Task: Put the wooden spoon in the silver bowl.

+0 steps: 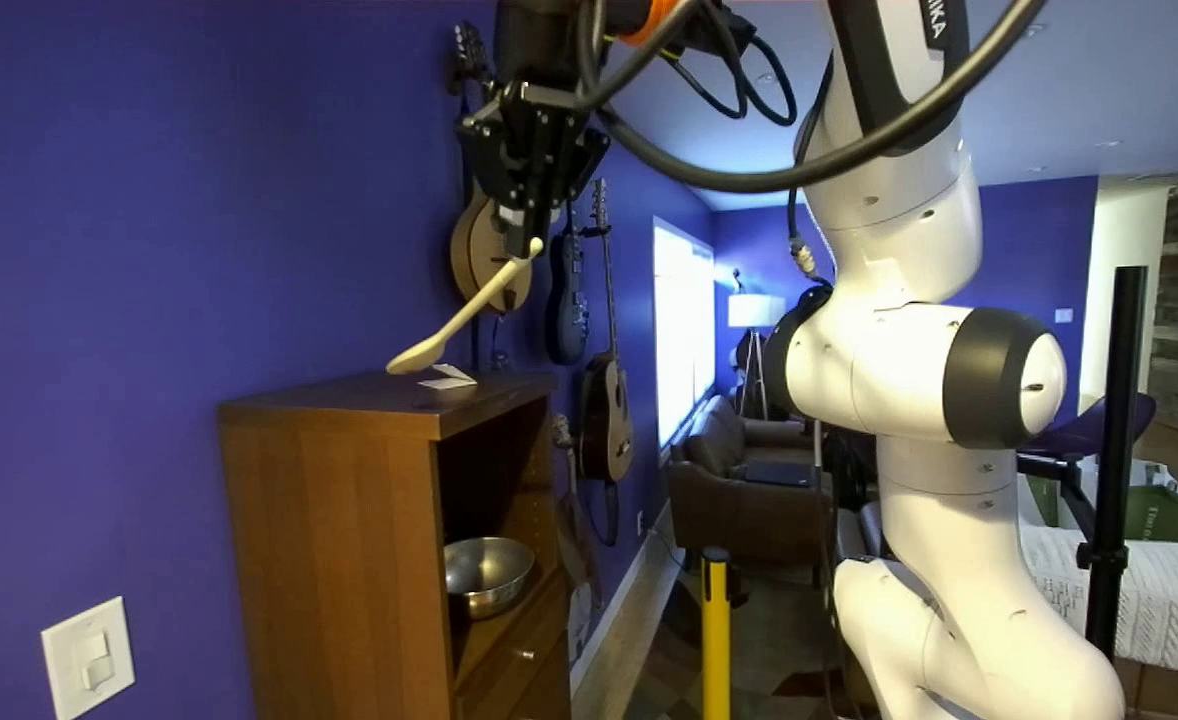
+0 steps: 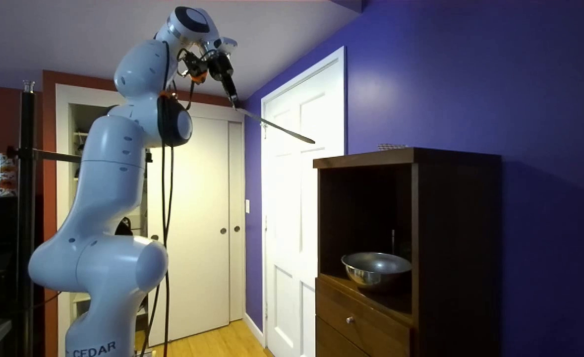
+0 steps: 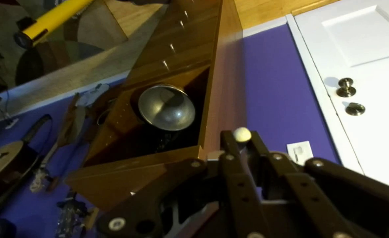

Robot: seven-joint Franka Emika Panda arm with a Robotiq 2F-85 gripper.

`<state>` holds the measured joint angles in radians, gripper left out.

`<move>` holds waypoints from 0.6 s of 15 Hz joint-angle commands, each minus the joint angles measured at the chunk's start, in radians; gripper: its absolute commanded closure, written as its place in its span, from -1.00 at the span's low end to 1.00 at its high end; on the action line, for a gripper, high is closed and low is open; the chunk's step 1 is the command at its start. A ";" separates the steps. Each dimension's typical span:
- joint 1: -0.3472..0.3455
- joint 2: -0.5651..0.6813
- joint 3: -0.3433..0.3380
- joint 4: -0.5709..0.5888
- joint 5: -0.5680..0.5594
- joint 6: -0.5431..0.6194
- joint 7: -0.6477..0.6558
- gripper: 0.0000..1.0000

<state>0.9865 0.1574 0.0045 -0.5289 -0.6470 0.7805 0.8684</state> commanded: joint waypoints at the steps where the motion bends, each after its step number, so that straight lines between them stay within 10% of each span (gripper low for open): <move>1: -0.009 -0.121 -0.019 -0.237 0.115 -0.001 0.165 0.93; 8: -0.018 -0.252 -0.055 -0.562 0.196 -0.028 0.446 0.93; 9: -0.124 -0.276 0.055 -0.604 0.214 -0.034 0.475 0.93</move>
<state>0.9728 0.0012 -0.0458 -0.9400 -0.5043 0.7465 1.2291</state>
